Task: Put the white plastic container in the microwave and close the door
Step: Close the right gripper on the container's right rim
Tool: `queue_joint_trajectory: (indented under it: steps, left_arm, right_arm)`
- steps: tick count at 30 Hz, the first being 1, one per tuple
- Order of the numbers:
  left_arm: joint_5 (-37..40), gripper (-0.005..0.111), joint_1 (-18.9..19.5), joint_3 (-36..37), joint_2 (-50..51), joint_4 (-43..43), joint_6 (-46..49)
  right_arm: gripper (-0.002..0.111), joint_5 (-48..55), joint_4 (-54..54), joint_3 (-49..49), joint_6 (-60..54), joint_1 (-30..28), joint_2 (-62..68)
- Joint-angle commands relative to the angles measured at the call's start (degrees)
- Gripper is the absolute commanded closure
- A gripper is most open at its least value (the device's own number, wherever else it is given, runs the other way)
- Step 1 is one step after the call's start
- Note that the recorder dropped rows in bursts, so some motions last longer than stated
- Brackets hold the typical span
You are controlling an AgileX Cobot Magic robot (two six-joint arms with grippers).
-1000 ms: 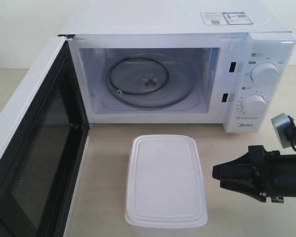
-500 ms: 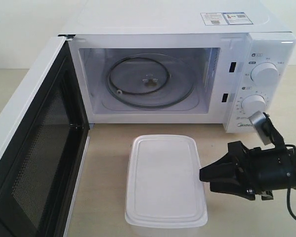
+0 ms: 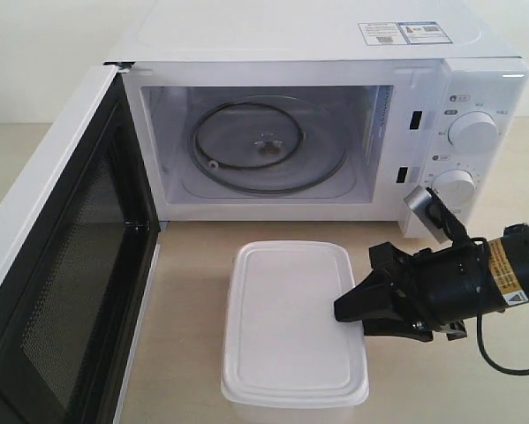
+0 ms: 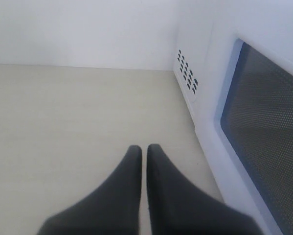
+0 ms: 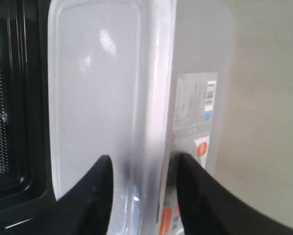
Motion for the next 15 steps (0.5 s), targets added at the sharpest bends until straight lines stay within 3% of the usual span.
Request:
queue_joint_trajectory:
  steps: [1, 5, 15]
  left_arm:
    - [-0.05, 0.102, 0.17, 0.21, -0.22, -0.43, 0.22]
    - [-0.05, 0.102, 0.17, 0.21, -0.22, -0.43, 0.22]
    - [-0.05, 0.102, 0.17, 0.21, -0.22, -0.43, 0.22]
  right_arm:
    - [0.086, 1.14, -1.6, -0.44, 0.76, 0.2, -0.38]
    - [0.097, 1.14, -1.88, -0.44, 0.76, 0.2, -0.38]
    - [0.098, 0.38, -1.96, -0.44, 0.76, 0.2, -0.38]
